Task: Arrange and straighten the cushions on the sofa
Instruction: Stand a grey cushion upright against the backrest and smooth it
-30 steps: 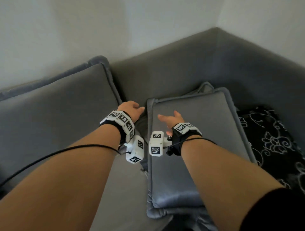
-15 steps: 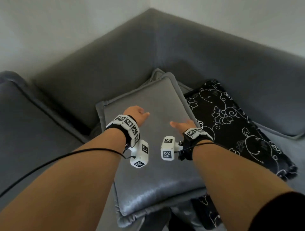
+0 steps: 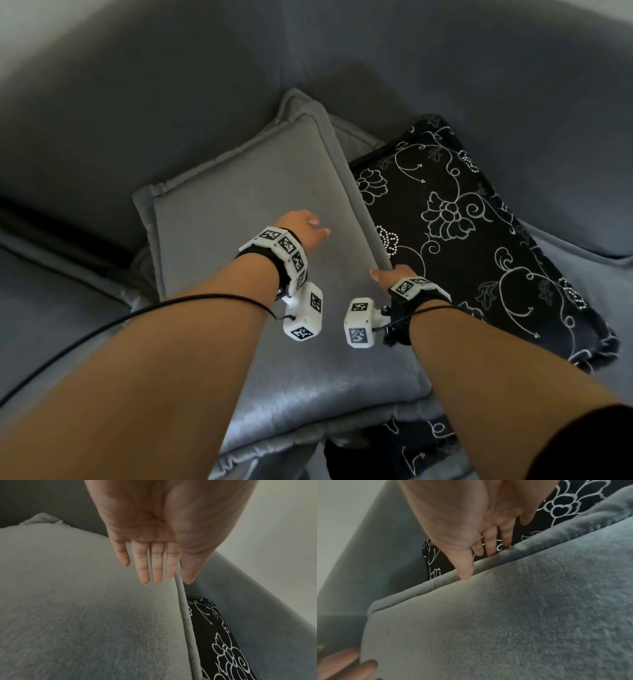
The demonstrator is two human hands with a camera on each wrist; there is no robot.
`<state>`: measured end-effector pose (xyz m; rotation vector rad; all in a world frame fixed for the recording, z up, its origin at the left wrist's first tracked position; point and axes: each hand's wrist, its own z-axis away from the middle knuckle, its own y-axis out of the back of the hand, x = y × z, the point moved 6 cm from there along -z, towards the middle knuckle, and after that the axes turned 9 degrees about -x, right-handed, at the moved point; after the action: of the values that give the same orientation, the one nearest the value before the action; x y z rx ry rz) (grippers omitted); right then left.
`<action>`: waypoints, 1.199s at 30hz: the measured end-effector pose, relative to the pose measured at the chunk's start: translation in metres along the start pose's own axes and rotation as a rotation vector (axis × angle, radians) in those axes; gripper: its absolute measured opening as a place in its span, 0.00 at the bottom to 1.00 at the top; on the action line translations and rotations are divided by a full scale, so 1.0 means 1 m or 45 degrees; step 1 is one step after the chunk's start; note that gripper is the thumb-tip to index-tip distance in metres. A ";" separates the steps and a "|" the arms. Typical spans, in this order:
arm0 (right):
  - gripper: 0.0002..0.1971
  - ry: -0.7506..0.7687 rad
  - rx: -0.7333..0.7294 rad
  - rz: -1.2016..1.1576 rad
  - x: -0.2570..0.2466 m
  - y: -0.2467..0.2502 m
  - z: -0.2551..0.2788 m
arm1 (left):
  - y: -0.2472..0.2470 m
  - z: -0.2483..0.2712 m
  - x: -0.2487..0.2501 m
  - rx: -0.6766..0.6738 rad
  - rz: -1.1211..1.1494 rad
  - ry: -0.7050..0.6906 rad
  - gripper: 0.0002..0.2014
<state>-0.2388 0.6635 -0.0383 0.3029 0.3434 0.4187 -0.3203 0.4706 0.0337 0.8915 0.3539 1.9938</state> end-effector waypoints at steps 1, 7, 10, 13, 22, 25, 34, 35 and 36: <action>0.28 0.017 -0.011 0.043 0.000 -0.001 -0.004 | -0.002 -0.003 0.001 -0.002 0.005 0.007 0.21; 0.33 0.033 0.003 0.114 -0.005 -0.003 -0.029 | -0.003 -0.014 0.005 -0.001 0.029 0.029 0.22; 0.23 0.109 0.024 0.146 -0.010 0.003 -0.026 | -0.001 -0.014 0.006 -0.001 0.034 0.034 0.22; 0.18 0.157 0.039 0.103 -0.012 0.009 -0.022 | 0.002 -0.010 0.007 0.004 0.048 0.028 0.22; 0.18 0.368 0.102 -0.127 -0.062 0.012 0.033 | 0.057 0.028 0.022 0.072 0.004 -0.026 0.22; 0.20 0.461 0.076 -0.212 -0.104 0.011 0.065 | 0.085 0.048 0.017 0.162 0.001 -0.027 0.21; 0.28 0.785 -0.105 -0.144 -0.187 -0.032 0.170 | 0.165 0.122 -0.027 0.357 -0.108 0.003 0.29; 0.26 0.824 -0.110 -0.120 -0.198 -0.038 0.184 | 0.177 0.133 -0.033 0.399 -0.124 0.007 0.31; 0.24 0.870 -0.111 -0.093 -0.210 -0.043 0.199 | 0.189 0.145 -0.039 0.434 -0.132 0.015 0.33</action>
<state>-0.3276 0.4903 0.1802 0.0511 0.9981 0.4562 -0.3216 0.3194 0.2218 1.0485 0.7479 1.8737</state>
